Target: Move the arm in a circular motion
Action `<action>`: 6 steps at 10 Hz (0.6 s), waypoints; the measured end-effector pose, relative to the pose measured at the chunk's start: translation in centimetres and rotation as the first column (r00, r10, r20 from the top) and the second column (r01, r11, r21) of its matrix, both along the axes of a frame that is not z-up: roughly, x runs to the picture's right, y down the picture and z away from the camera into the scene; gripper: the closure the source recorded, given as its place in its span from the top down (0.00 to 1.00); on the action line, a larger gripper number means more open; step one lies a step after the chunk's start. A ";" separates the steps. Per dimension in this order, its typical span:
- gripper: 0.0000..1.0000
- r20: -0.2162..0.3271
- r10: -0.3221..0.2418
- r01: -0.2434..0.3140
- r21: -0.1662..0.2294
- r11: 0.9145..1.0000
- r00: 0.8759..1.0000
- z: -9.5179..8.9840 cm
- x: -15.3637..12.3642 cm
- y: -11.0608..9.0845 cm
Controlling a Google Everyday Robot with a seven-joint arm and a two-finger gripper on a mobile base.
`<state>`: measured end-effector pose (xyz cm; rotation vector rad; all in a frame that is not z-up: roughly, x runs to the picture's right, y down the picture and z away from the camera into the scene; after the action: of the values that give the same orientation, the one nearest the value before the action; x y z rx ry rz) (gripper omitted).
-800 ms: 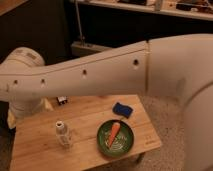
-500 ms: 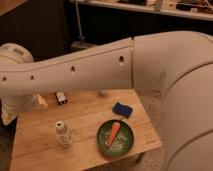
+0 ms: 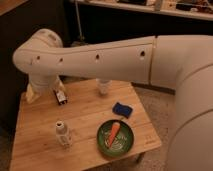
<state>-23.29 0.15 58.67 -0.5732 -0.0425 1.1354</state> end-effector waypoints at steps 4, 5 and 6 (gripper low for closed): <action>0.80 -0.075 0.090 -0.091 -0.014 0.996 0.993 5.8 8.1 -4.7; 0.80 -0.115 0.128 -0.132 -0.020 0.991 0.985 7.3 11.4 -5.4; 0.80 -0.145 0.157 -0.162 -0.023 0.987 0.977 7.9 13.9 -5.6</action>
<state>-9.40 -5.45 66.56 -0.5249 0.0553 1.3333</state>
